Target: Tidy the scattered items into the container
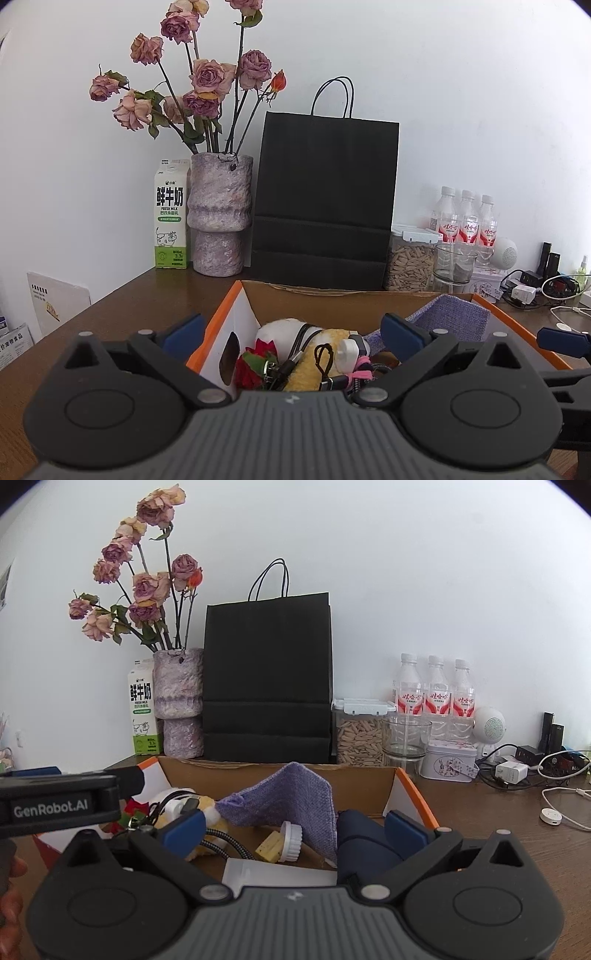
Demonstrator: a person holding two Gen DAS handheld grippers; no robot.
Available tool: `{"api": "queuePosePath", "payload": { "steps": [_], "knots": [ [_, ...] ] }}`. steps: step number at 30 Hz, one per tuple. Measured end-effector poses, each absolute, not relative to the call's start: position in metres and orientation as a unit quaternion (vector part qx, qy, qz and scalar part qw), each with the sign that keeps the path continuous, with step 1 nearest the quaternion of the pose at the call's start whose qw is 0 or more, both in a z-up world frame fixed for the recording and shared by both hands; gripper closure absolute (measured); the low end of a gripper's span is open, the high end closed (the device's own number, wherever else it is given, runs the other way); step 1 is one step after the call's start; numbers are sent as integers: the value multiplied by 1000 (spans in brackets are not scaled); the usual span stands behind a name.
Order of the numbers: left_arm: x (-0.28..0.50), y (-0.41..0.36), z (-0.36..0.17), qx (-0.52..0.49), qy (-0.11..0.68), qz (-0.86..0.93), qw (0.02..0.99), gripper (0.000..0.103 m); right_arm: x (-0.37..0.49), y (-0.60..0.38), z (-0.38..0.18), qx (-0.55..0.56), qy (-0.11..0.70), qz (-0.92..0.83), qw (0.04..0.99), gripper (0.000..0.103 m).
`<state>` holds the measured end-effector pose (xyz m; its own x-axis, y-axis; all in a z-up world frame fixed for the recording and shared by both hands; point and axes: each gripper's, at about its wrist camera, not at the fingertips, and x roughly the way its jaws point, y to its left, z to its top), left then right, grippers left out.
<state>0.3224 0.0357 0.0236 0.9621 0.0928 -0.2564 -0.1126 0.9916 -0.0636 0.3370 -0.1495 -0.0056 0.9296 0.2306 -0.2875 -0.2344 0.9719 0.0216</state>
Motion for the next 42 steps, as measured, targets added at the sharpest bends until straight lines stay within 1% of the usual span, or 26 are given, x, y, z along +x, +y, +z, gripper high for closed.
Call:
{"api": "queuePosePath", "payload": {
  "steps": [17, 24, 35, 42],
  "knots": [
    [309, 36, 16, -39, 118, 58, 991, 0, 320, -152, -7, -15, 139, 117, 983, 0],
    [289, 39, 14, -38, 131, 63, 989, 0, 299, -155, -9, -24, 135, 114, 984, 0],
    [248, 38, 17, -24, 138, 57, 989, 0, 255, -165, -9, -20, 150, 125, 980, 0],
    [219, 37, 9, -8, 157, 48, 986, 0, 228, -172, -10, -17, 162, 127, 978, 0]
  ]
}}
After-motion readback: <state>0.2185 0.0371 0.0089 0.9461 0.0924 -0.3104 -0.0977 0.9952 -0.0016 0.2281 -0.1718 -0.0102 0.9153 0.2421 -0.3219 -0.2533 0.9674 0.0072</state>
